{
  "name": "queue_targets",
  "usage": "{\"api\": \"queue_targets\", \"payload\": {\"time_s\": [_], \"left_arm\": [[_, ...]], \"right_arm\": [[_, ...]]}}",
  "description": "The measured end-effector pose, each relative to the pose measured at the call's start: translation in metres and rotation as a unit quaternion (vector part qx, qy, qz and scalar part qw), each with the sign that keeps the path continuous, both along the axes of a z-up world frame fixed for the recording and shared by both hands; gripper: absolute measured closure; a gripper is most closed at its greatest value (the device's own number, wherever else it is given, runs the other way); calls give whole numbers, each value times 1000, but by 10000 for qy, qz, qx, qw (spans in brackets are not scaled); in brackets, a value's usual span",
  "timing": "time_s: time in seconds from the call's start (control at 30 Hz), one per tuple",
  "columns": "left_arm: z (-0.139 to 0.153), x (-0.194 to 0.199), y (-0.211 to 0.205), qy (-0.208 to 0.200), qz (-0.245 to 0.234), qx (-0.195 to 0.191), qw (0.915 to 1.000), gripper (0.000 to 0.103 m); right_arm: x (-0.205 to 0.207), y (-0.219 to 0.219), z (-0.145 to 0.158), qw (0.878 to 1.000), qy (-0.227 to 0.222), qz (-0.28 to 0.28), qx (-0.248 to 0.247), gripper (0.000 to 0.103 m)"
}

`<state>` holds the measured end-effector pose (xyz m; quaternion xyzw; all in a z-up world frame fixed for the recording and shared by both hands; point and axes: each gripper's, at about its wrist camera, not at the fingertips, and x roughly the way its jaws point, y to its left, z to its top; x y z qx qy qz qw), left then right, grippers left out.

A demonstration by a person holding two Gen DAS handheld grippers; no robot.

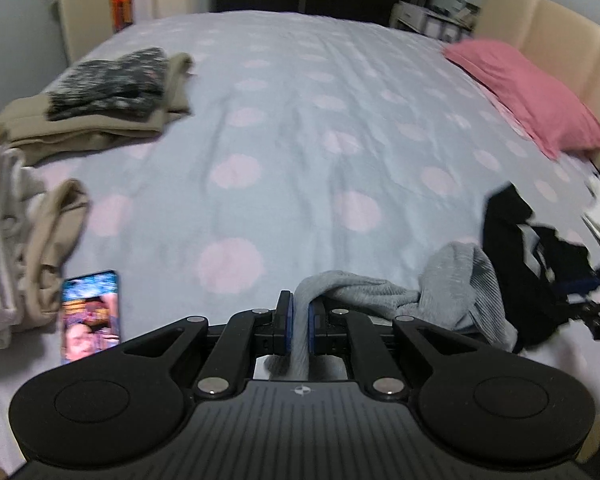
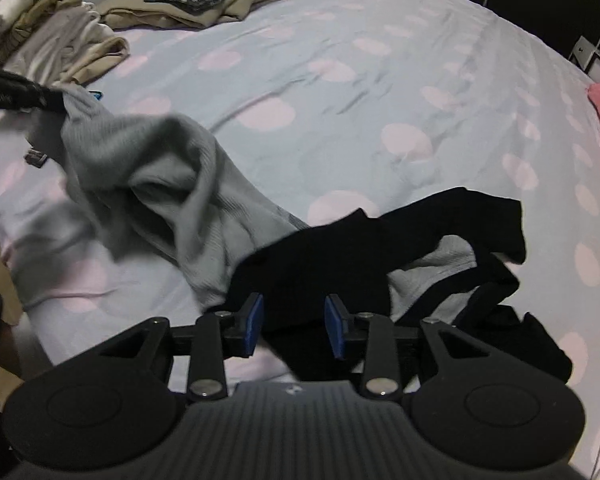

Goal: Fold clothes
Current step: 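Lift the grey garment with the right gripper while the left gripper grasps another edge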

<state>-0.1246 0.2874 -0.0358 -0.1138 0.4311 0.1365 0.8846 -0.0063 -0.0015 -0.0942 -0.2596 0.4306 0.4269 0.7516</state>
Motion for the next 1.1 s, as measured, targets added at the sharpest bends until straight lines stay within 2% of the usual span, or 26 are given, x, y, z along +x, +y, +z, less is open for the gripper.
{"api": "queue_targets", "payload": {"time_s": [0.07, 0.17, 0.27, 0.37, 0.4, 0.43, 0.47, 0.5, 0.57, 0.67, 0.8, 0.87, 1.03, 1.1], "left_arm": [[-5, 4, 5, 283, -94, -115, 9995, 97], [-14, 4, 2, 483, -74, -288, 9984, 96], [-8, 4, -5, 412, -122, 2, 9991, 91], [3, 1, -4, 155, -31, 228, 9996, 85], [5, 0, -3, 81, -16, 165, 9998, 85], [7, 0, -2, 6, 0, 102, 9999, 85], [8, 0, -2, -48, -1, 17, 10000, 85], [7, 0, -3, -67, -38, -96, 9999, 85], [6, 2, -8, -92, -156, -308, 9994, 85], [4, 7, -24, -90, -600, -479, 9970, 85], [1, 10, -57, -58, -1315, -333, 9907, 80], [-1, 11, -72, -50, -1636, -333, 9860, 80], [-5, 8, -105, -227, -2409, -632, 9682, 79], [-2, 6, -120, -367, -2633, -471, 9629, 71]], "right_arm": [[5, -3, -1, 9999, -28, -104, 17, 61], [12, -6, -9, 9997, -128, -169, -112, 59], [19, -9, -26, 9990, -175, -230, -347, 58], [25, -12, -41, 9990, 19, -292, -333, 56], [26, -13, -43, 9991, 140, -291, -265, 61], [27, -13, -45, 9990, 261, -290, -196, 71], [27, -13, -47, 9988, 382, -289, -128, 98], [28, -13, -49, 9983, 503, -288, -59, 99], [23, -10, -34, 9979, 592, -212, 184, 99], [15, -5, -4, 9937, 815, -119, 759, 99], [0, -1, 37, 9835, 1028, 164, 1479, 99], [-10, 1, 44, 9800, 1131, 276, 1612, 99], [-26, 7, 47, 9725, 1433, 485, 1769, 99], [-29, 9, 48, 9711, 1477, 583, 1782, 99]]}}
